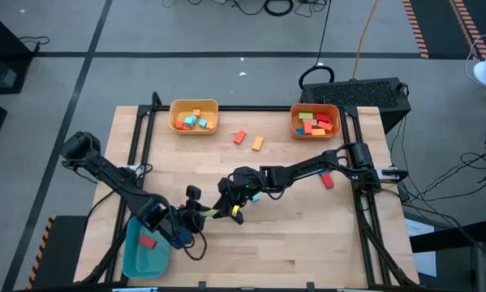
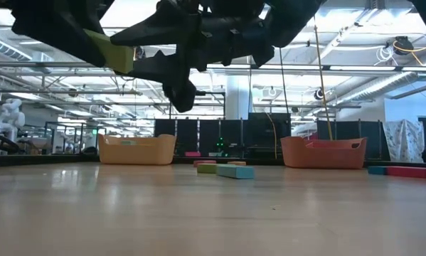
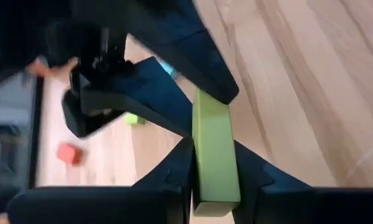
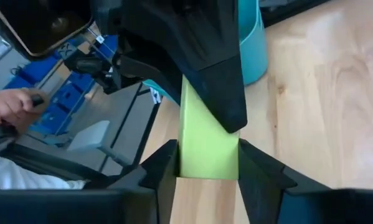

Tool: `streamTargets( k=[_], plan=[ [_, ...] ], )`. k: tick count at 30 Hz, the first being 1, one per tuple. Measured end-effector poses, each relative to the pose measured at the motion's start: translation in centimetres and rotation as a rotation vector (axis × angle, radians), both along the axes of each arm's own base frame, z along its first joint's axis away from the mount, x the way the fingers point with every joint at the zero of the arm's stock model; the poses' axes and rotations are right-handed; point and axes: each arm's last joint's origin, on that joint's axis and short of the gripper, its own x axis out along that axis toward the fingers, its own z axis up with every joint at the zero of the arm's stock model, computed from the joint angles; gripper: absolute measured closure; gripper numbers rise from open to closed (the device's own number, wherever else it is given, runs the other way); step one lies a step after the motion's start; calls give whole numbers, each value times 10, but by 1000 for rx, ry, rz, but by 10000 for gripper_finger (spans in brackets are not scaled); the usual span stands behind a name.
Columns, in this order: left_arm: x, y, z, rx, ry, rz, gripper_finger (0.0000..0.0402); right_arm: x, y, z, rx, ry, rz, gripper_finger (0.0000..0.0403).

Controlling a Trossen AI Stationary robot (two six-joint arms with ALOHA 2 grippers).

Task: Sort blocks by size
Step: Put the large green block into the blue bin

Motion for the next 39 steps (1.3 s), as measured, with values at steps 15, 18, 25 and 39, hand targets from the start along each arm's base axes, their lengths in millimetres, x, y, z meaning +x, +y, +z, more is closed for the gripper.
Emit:
streamTargets(
  k=[15, 18, 25, 39],
  plan=[
    [-29, -1, 33, -361, 325, 393, 338, -10, -13, -25, -366, 197, -193, 165],
    [-41, -6, 32, -435, 470, 441, 338, -15, -15, -31, -428, 278, -231, 167],
    [-65, -26, 31, -545, 630, 525, 338, -27, -23, -43, -627, 428, -246, 169],
    [-99, -37, -1, -531, 770, 655, 338, -34, -44, -48, -732, 505, -184, 170]
  ],
)
